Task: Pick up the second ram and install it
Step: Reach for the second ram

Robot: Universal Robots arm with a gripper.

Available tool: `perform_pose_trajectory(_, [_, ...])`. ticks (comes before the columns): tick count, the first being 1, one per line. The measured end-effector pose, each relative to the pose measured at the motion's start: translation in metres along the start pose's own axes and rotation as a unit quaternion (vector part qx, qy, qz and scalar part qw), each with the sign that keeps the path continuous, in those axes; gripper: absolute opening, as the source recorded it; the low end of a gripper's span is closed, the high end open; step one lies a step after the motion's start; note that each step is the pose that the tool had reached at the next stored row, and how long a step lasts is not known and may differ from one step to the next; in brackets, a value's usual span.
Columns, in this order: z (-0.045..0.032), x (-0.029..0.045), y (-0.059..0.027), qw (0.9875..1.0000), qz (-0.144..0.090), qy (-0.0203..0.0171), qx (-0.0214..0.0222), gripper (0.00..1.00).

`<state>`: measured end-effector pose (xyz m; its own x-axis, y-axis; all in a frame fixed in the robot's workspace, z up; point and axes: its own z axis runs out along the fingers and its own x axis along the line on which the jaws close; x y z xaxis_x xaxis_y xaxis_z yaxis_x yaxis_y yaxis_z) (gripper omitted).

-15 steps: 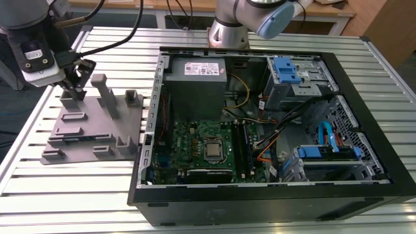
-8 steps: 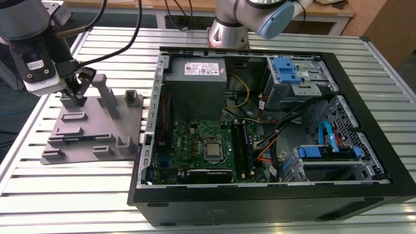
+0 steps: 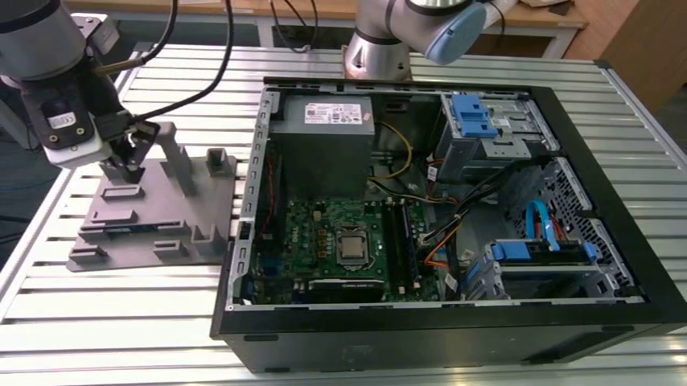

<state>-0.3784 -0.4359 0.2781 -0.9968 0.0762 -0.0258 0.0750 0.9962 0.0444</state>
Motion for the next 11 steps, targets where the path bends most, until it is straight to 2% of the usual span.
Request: perform_pose_trajectory(11, [0.011, 0.0021, -0.0033, 1.0, 0.0, 0.0, 0.0, 0.07])
